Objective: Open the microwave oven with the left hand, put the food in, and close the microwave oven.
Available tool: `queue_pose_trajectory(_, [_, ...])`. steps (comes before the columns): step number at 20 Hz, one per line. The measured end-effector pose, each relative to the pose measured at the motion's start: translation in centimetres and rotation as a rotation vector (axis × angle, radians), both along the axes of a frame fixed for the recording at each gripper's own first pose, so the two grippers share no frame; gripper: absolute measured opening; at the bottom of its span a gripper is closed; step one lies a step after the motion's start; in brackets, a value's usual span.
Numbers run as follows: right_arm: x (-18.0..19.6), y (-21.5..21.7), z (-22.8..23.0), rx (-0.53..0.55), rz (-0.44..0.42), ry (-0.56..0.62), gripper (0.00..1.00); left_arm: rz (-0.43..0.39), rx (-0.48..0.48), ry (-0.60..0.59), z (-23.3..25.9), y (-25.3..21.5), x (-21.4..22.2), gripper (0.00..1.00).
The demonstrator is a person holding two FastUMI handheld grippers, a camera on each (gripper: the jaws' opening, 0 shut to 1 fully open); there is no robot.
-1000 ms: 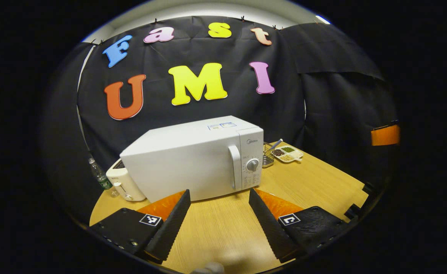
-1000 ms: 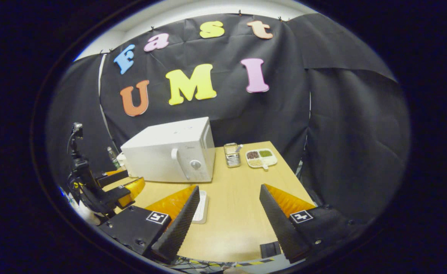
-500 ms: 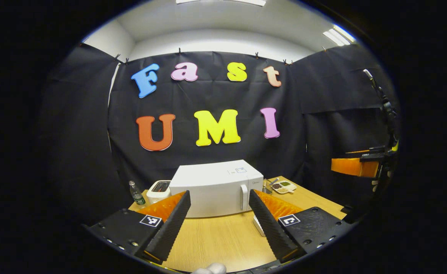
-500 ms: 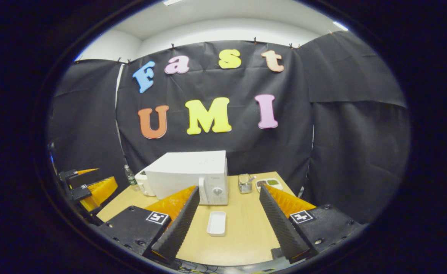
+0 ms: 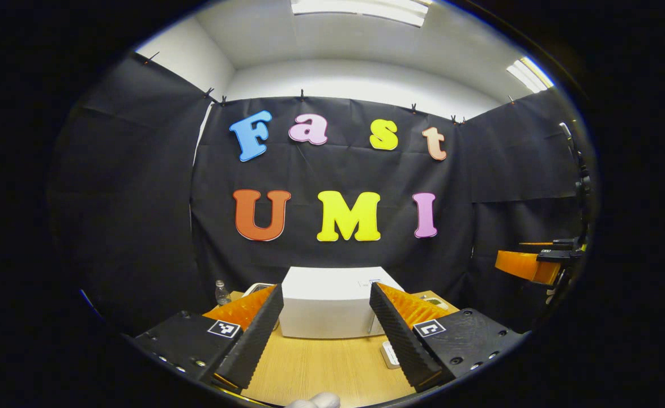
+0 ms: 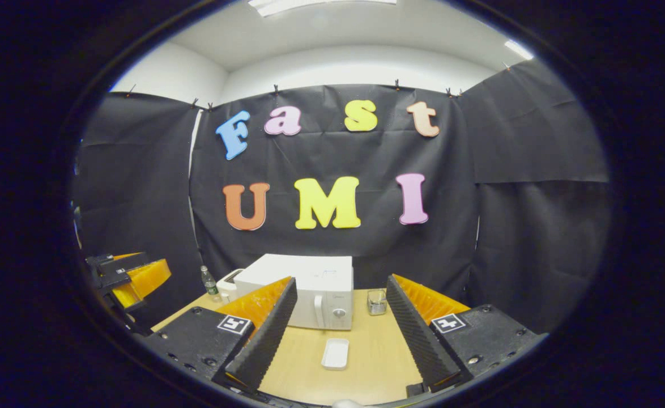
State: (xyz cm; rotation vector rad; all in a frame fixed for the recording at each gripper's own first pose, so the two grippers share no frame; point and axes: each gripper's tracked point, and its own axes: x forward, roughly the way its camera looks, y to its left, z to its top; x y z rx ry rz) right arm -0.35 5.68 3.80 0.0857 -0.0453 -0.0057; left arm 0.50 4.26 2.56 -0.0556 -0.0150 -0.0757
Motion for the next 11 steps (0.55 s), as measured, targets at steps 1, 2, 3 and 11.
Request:
queue_pose_trajectory(1, [0.0,0.1,0.3,-0.001,0.002,-0.004,0.9,0.001,-0.005,-0.009,0.5,0.1,-0.1,0.95])
queue_pose_trajectory(2, [-0.2,0.1,0.4,-0.004,0.003,-0.006,0.9,0.003,-0.011,-0.011,1.0,0.2,-0.1,0.94])
queue_pose_trajectory(3, [-0.3,0.0,0.6,-0.007,0.001,-0.009,0.9,0.003,-0.019,-0.013,1.4,0.3,-0.2,0.92])
queue_pose_trajectory(11, [-0.8,-0.5,2.0,-0.008,-0.018,-0.037,0.9,-0.02,-0.022,-0.032,2.8,-0.2,0.2,0.92])
